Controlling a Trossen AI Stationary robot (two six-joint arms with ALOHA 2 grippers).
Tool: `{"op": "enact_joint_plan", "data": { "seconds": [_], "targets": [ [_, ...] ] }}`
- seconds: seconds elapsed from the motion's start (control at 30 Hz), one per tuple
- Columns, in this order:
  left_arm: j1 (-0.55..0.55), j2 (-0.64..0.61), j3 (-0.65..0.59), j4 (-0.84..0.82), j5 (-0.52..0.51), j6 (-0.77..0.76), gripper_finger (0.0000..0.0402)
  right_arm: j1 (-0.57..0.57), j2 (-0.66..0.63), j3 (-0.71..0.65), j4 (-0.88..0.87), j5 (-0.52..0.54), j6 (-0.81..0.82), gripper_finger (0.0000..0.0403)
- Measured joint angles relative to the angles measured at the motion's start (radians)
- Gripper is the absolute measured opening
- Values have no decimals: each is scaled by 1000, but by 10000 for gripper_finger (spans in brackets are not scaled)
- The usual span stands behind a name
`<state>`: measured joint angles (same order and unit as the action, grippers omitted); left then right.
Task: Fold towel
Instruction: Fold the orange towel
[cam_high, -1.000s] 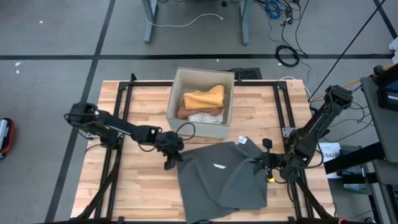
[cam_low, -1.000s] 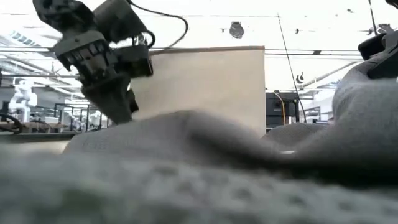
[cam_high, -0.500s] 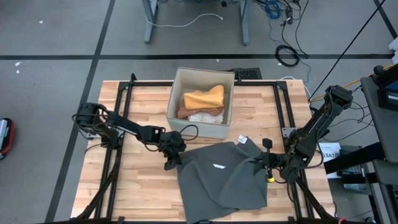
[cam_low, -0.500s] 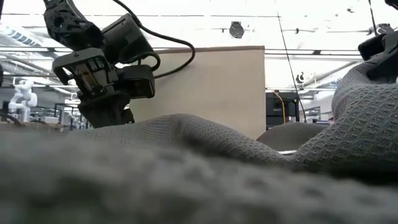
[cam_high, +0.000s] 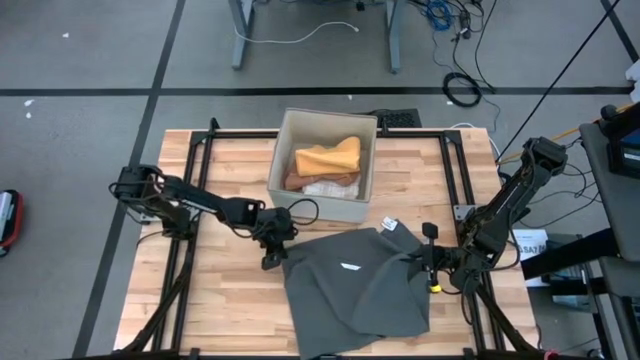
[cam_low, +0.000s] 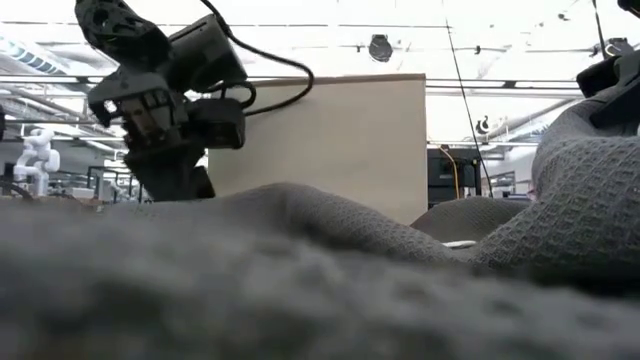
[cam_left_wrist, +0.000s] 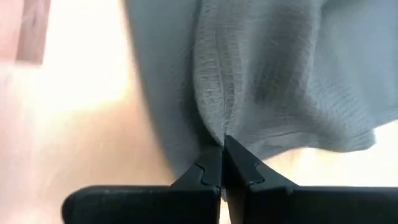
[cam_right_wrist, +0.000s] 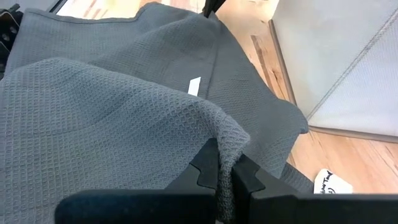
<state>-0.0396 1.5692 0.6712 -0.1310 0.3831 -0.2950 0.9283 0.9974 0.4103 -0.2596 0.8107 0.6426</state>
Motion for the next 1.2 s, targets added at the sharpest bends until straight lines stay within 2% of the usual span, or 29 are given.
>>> {"op": "enact_joint_plan", "data": {
  "seconds": [0.23,0.43,0.73,0.97,1.2],
  "targets": [
    [4,0,0,7,-31,19,0,0,11,0,0,0,0,0],
    [-12,4,0,16,-146,52,6,0,13,0,3,0,3,0],
    [-61,4,0,16,-160,62,74,0,13,0,3,0,4,0],
    [-69,4,1,10,-212,60,120,0,13,0,3,0,4,0],
    [-70,4,6,4,-244,50,188,0,13,0,3,0,4,0]
  ]
}}
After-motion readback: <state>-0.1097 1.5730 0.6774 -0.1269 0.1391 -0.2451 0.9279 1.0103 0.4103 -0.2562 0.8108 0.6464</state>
